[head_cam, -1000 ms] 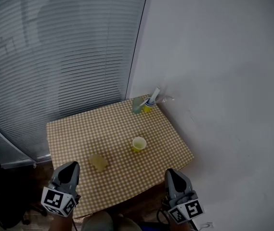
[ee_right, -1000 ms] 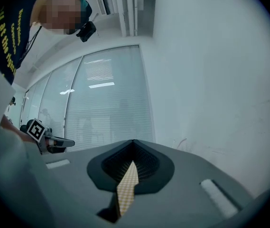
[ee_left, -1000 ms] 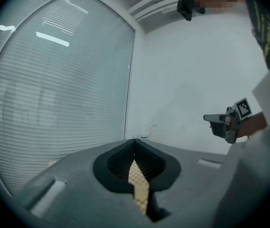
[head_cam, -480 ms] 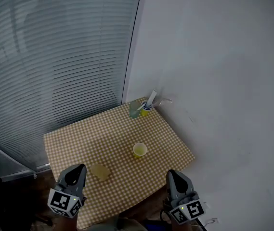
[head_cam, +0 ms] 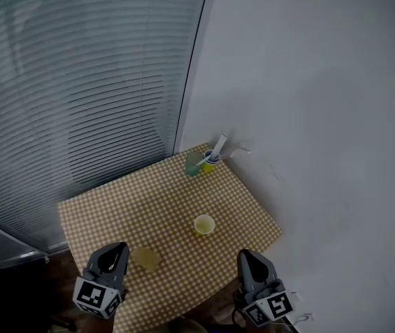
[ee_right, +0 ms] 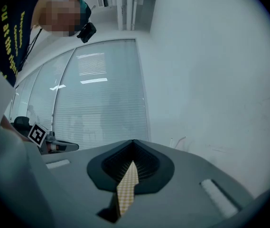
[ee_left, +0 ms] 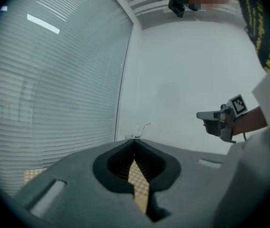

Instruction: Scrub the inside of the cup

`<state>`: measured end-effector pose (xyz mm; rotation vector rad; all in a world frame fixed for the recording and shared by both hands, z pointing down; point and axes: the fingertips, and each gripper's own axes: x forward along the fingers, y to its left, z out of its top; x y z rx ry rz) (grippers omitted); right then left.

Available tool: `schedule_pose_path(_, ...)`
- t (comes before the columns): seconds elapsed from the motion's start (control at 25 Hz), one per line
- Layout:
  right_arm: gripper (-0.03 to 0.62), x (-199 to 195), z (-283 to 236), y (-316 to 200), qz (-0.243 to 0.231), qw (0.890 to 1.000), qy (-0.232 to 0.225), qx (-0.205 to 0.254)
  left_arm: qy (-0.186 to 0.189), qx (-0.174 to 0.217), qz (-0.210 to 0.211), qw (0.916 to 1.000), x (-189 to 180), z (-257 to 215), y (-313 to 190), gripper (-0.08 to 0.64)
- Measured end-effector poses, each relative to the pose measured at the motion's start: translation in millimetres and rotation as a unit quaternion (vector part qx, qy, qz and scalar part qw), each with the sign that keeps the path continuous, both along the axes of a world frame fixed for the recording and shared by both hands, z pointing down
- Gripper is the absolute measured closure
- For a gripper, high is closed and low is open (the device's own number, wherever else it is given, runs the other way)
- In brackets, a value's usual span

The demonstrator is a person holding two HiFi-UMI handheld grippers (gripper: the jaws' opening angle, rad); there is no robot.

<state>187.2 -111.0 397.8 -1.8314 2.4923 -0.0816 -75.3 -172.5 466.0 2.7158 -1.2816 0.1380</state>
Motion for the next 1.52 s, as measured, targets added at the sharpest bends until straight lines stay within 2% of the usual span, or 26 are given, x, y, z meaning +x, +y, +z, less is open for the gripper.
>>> schedule_pose_path(0.12, 0.586, -11, -1, -5, -0.008, 1.0, 0.003, -0.004, 0.001, -0.008, 0.005, 1.0, -2, 0, 2, 0.558)
schedule_pose_path(0.28, 0.586, -24, 7, -10, -0.021, 1.0, 0.002, -0.004, 0.003, 0.004, 0.012, 0.9999, -2, 0, -1, 0.558)
schedule_pose_path(0.6, 0.586, -22, 18, -21, -0.062, 0.998, 0.0, -0.021, 0.001, -0.007, -0.023, 0.9997, -5, 9, -4, 0.558)
schedule_pose_path(0.96, 0.586, -8, 24, -33, -0.06, 0.998, -0.013, -0.015, -0.008, -0.001, -0.023, 0.9997, 1, 18, -2, 0.558)
schedule_pose_path(1.2, 0.586, -12, 35, -47, -0.068, 0.997, -0.005, -0.021, -0.021, 0.014, 0.001, 0.9997, 13, 11, -5, 0.558)
schedule_pose_path(1.52, 0.586, -5, 48, -65, -0.059, 0.998, 0.005, -0.028, -0.013, 0.0, 0.007, 0.9999, 20, 29, -14, 0.558)
